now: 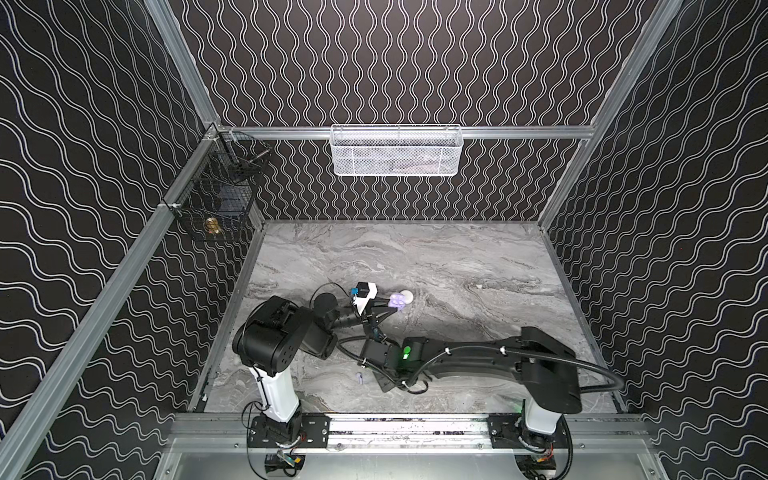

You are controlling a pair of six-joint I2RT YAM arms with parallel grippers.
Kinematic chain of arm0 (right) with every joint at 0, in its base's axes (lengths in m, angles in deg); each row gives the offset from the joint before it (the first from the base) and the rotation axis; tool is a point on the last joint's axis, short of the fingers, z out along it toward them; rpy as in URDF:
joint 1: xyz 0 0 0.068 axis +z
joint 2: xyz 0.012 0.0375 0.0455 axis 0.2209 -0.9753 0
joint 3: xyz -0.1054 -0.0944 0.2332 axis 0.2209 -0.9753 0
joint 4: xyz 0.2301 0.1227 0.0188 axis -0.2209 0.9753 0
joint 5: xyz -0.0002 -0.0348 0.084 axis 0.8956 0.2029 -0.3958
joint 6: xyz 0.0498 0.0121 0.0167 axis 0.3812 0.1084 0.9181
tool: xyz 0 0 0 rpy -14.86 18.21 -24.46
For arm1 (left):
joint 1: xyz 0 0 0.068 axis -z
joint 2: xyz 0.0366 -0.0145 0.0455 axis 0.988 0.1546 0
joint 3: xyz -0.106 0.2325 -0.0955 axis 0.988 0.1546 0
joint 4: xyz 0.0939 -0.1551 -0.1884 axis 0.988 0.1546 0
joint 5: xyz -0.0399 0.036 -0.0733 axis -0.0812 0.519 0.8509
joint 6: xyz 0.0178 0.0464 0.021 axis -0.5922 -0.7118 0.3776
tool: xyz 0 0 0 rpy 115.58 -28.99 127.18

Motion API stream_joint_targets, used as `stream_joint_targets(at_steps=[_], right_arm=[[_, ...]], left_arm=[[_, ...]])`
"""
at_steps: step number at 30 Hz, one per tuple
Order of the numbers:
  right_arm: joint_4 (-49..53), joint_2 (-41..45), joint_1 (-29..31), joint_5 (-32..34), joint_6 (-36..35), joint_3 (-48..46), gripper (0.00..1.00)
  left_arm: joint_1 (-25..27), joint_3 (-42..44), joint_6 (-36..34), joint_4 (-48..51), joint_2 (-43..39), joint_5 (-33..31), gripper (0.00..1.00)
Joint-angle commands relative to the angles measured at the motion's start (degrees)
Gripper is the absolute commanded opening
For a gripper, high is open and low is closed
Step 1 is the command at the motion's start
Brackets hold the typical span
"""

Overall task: Insert the wireless bluetooth earbuds into the charging case
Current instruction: 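Lift the lilac earbud with the right gripper toward the case in the left gripper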

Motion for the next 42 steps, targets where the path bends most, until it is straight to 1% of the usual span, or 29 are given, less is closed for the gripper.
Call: stream_joint_targets(at_steps=[1, 6, 10, 13, 16, 18, 23, 25, 27, 30, 35, 40, 42], right_arm=[[-2.6, 4.4, -1.3, 4.4, 4.6, -2.7, 0.19], [-4.8, 11.7, -4.3, 9.9, 9.7, -6.8, 0.2], [-5.5, 16.6, -5.7, 16.0, 13.6, -8.6, 0.2], [-7.1, 19.7, -6.5, 20.2, 15.1, -9.5, 0.2], [-10.7, 22.3, -7.8, 23.2, 15.1, -10.4, 0.2], [-13.6, 23.4, -8.9, 24.0, 14.1, -10.7, 0.2], [-19.0, 23.4, -11.9, 23.2, 10.9, -10.1, 0.2], [-21.1, 22.7, -13.1, 21.7, 10.1, -9.6, 0.2], [-23.9, 21.7, -14.2, 18.8, 9.1, -9.5, 0.21], [-26.8, 20.2, -15.3, 15.8, 9.2, -9.3, 0.2], [-30.7, 19.7, -15.3, 15.4, 10.3, -9.8, 0.2], [-35.4, 19.5, -15.3, 15.3, 13.2, -11.4, 0.2], [-36.5, 19.4, -15.3, 15.7, 14.9, -13.7, 0.21]], left_arm=[[-0.1, -0.3, 0.5, -1.9, 0.2, -0.4, 0.21], [-0.1, -0.2, 0.2, -1.9, 0.0, -0.9, 0.21], [-0.1, -0.1, -0.2, -1.9, -0.1, -1.0, 0.2], [0.0, 0.1, -0.3, -1.9, -0.1, -1.0, 0.2], [0.1, 0.2, -0.6, -1.9, -0.2, -0.9, 0.2], [0.0, 0.2, -0.8, -1.9, -0.2, -0.8, 0.2], [0.3, 0.4, -1.4, -1.9, -0.4, -0.5, 0.2], [0.4, 0.5, -1.5, -1.9, -0.5, -0.2, 0.2], [0.4, 0.5, -1.5, -2.0, -0.5, -0.2, 0.2], [0.5, 0.5, -1.5, -1.9, -0.5, -0.4, 0.2], [0.4, 0.4, -1.4, -1.9, -0.5, -0.6, 0.2], [0.4, 0.4, -1.3, -1.9, -0.5, -1.1, 0.2], [0.4, 0.5, -1.2, -1.9, -0.6, -1.4, 0.2]])
